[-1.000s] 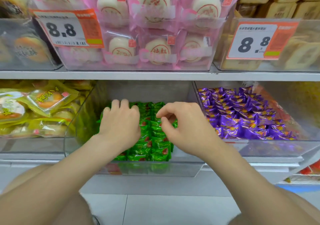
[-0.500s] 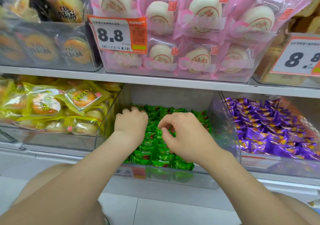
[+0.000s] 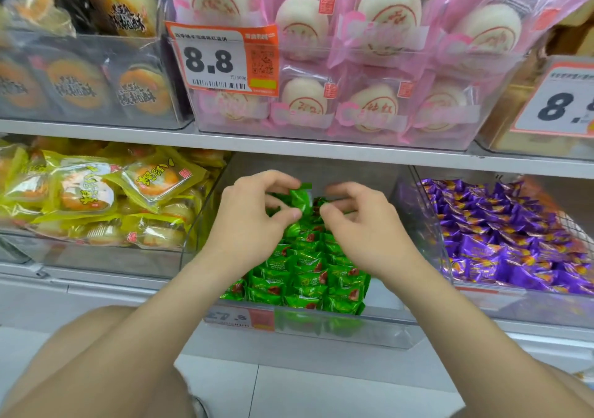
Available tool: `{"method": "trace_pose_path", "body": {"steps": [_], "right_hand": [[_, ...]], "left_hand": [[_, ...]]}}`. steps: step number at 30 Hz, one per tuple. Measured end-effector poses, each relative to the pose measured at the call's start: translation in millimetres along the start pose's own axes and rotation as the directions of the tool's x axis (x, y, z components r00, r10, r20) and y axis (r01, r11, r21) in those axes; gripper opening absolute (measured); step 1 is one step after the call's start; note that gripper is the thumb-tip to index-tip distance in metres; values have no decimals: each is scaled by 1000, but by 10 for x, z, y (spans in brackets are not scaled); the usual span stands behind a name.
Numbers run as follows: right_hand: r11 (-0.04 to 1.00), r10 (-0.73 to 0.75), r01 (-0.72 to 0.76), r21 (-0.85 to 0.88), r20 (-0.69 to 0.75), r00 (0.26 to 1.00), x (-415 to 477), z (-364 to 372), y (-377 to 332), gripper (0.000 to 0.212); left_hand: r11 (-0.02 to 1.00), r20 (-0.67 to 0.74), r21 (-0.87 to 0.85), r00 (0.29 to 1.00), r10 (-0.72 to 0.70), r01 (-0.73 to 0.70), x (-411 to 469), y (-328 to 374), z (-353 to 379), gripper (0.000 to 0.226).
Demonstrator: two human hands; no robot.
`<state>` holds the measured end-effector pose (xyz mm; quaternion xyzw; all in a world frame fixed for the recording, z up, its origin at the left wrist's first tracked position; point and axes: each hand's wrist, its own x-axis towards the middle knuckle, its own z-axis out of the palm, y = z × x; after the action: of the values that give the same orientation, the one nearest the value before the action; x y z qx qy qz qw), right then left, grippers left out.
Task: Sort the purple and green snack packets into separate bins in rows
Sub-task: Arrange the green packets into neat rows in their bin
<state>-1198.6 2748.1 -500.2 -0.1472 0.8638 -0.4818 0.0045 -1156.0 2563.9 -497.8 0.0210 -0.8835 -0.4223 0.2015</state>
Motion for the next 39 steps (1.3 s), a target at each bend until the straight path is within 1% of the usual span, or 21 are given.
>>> {"method": "trace_pose_path", "body": {"steps": [1, 3, 5, 8, 10, 14, 17, 19, 20, 22, 24, 25, 26, 28, 30, 31, 32, 35, 36, 37, 39], "right_hand": [[991, 59, -63, 119, 40, 997, -1, -12, -2, 35], [938, 123, -156, 310, 124, 985, -26, -71, -28, 35], [922, 108, -149, 357, 132, 985, -60, -148, -34, 26], [943, 72, -91, 319, 71, 995, -65, -214, 36, 18], [952, 58, -78, 295, 76, 995, -60, -242, 68, 16], [944, 69, -139, 299, 231, 970, -88, -328, 87, 21], [920, 78, -172, 353, 265, 961, -120, -342, 88, 25], [901, 88, -166, 400, 206, 975, -139, -349, 68, 23], [917, 86, -137, 374, 151, 985, -154, -356, 58, 23], [980, 38, -46, 194, 46, 998, -212, -382, 42, 37], [1000, -14, 14, -19, -7, 1000, -290, -372, 37, 57], [997, -28, 26, -74, -31, 999, -319, -353, 43, 62], [994, -40, 34, -104, -60, 997, -327, -322, 61, 62], [996, -52, 45, -76, -93, 994, -312, -285, 85, 51], [998, -31, 33, 58, -36, 999, -274, -279, 131, 36], [996, -35, 36, 81, -13, 999, -261, -287, 155, 30], [997, -55, 56, 48, -24, 998, -250, -311, 176, 27], [980, -158, 135, -147, -159, 974, -229, -482, 221, 15], [975, -172, 139, -172, -194, 966, -227, -557, 223, 11], [978, -166, 132, -161, -220, 961, -224, -633, 223, 10], [992, -101, 76, -102, -264, 959, -210, -756, 250, 16]], "left_hand": [[990, 29, -141, 999, -14, 18, -18, 30, 11, 36], [949, 78, -312, 997, -16, 39, -48, 83, 31, 37], [924, 124, -380, 992, 6, 42, -57, 97, 43, 38], [908, 217, -415, 976, 37, 57, -44, 113, 59, 43], [910, 252, -412, 965, 70, 42, -43, 137, 66, 45], [957, 252, -270, 952, 174, -103, -65, 140, 92, 45], [961, 219, -239, 957, 191, -137, -88, 148, 122, 34], [968, 176, -226, 973, 147, -105, -89, 148, 150, 25], [974, 153, -216, 982, 107, -72, -84, 140, 165, 23], [962, 137, -270, 991, -7, 44, -73, 120, 196, 20], [918, 154, -362, 981, -115, 164, -78, 148, 224, 17], [891, 171, -404, 974, -148, 206, -87, 172, 239, 16], [863, 193, -446, 967, -166, 237, -101, 201, 251, 15], [807, 236, -515, 953, -191, 290, -114, 247, 271, 14], [778, 262, -529, 937, -229, 338, -104, 252, 284, 16], [780, 262, -514, 931, -253, 357, -95, 240, 287, 16], [793, 253, -486, 927, -275, 368, -85, 220, 288, 16], [830, 238, -407, 921, -307, 382, -48, 175, 289, 13], [836, 250, -388, 917, -310, 388, -43, 178, 293, 14], [845, 275, -362, 911, -307, 393, -38, 177, 309, 16], [879, 340, -288, 899, -277, 380, -48, 207, 366, 21]]}}
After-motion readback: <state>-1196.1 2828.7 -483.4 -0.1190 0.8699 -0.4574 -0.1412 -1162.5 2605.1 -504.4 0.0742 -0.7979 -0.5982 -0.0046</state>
